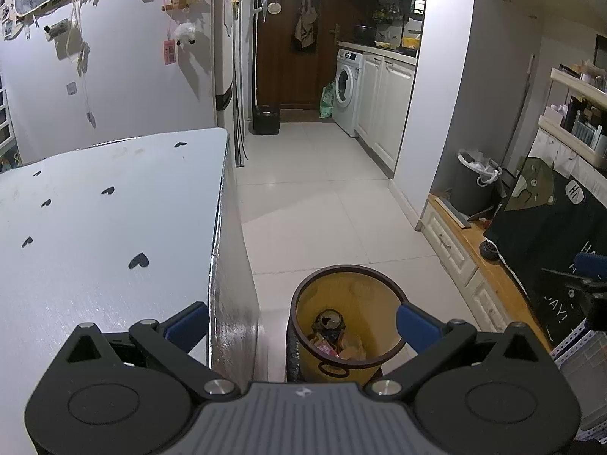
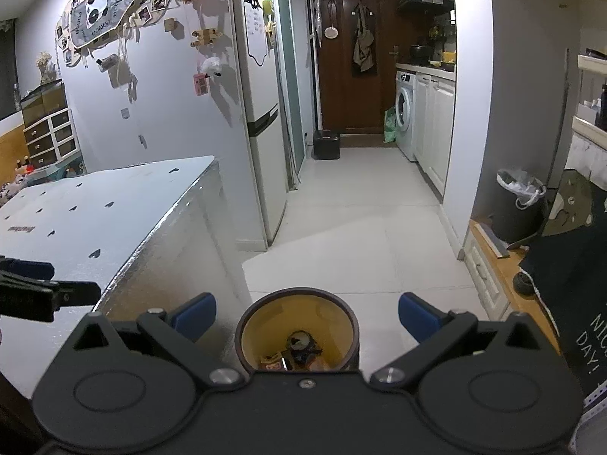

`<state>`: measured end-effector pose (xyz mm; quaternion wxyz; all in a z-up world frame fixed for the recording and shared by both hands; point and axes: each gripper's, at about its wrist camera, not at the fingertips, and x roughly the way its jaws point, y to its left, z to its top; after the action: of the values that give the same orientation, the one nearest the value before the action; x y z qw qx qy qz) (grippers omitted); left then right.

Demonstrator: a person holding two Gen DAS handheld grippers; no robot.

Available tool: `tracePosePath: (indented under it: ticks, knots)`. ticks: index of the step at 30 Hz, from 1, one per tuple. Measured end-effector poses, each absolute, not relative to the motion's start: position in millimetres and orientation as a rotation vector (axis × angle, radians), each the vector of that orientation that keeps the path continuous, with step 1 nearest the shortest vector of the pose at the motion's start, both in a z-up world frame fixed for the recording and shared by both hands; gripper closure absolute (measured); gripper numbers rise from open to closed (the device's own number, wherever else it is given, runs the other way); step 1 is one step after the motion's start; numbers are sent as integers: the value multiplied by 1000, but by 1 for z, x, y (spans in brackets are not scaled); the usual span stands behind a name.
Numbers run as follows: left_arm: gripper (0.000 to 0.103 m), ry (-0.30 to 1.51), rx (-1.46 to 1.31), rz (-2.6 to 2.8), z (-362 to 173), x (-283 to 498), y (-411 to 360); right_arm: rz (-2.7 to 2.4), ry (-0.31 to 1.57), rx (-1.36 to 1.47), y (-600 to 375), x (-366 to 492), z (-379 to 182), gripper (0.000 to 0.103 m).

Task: Collect trash

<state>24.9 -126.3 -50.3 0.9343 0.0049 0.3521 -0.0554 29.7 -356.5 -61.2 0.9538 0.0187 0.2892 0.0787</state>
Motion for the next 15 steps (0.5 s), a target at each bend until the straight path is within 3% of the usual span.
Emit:
tracePosePath:
  ticks: [15]
  knots:
    - [0,735,7,-106,-55,26,-132,176,598,13,-358,35,-66,0]
